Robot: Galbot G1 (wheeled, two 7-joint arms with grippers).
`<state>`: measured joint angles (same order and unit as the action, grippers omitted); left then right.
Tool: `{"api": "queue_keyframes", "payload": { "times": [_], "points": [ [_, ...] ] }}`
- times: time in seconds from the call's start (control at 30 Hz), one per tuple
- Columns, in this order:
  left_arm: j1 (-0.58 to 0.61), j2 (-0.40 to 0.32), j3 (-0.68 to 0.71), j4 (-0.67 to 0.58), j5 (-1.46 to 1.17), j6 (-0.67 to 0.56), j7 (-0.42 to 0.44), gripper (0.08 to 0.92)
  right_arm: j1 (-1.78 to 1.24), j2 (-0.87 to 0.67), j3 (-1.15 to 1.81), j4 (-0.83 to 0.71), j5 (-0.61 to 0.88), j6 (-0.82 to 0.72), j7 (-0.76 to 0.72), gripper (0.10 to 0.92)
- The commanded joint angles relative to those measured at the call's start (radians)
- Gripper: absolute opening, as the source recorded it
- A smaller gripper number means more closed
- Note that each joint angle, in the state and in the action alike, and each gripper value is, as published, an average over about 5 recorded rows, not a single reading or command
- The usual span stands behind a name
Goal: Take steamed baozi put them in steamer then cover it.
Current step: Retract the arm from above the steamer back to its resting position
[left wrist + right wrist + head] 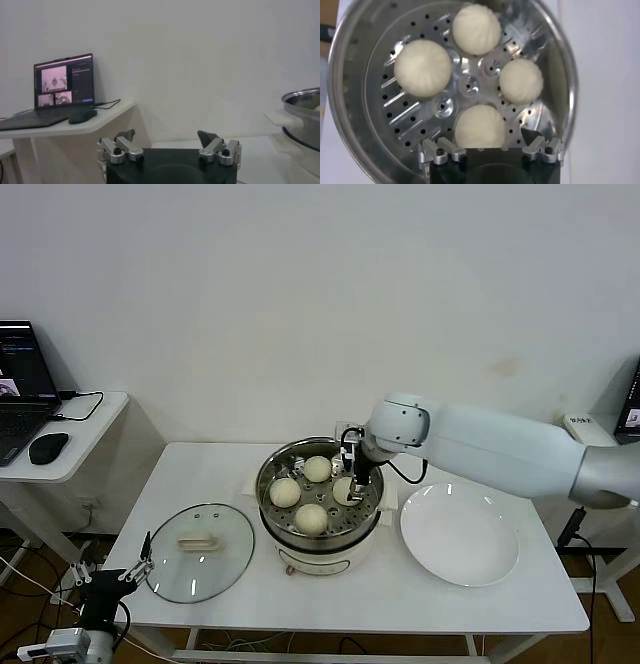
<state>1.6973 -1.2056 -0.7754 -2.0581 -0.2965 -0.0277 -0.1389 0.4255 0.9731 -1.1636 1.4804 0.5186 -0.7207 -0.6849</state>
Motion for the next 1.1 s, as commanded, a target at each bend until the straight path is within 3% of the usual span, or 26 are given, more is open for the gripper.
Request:
{"api": "queue_keyframes", "payload": {
  "times": [0.03,0.27,0.43,0.7,0.87,1.1],
  "points": [
    [-0.002,0.001,0.006,0.002,0.004,0.001,0.000,0.823,-0.153,-0.218,0.203,0.218,0.090,0.045,0.263,0.823],
    [-0.004,0.003,0.013,0.014,0.021,-0.007,0.008,0.823,-0.546,-0.393,0.506,0.345,0.084,0.248,0.537,0.823],
    [-0.010,0.001,0.028,0.040,0.032,-0.033,0.013,0.823,-0.918,-0.404,0.848,0.353,0.051,0.439,0.651,0.823],
    [-0.022,-0.012,0.070,0.067,0.071,-0.041,-0.015,0.823,-1.496,-0.116,1.505,0.336,-0.185,0.778,0.605,0.823],
    [-0.034,-0.012,0.104,0.080,0.176,-0.040,-0.050,0.823,-1.691,0.093,1.775,0.378,-0.246,0.871,0.525,0.823],
    [-0.059,-0.012,0.125,0.120,0.671,-0.062,-0.111,0.823,-1.883,0.302,1.973,0.413,-0.234,0.911,0.395,0.823]
  ]
}}
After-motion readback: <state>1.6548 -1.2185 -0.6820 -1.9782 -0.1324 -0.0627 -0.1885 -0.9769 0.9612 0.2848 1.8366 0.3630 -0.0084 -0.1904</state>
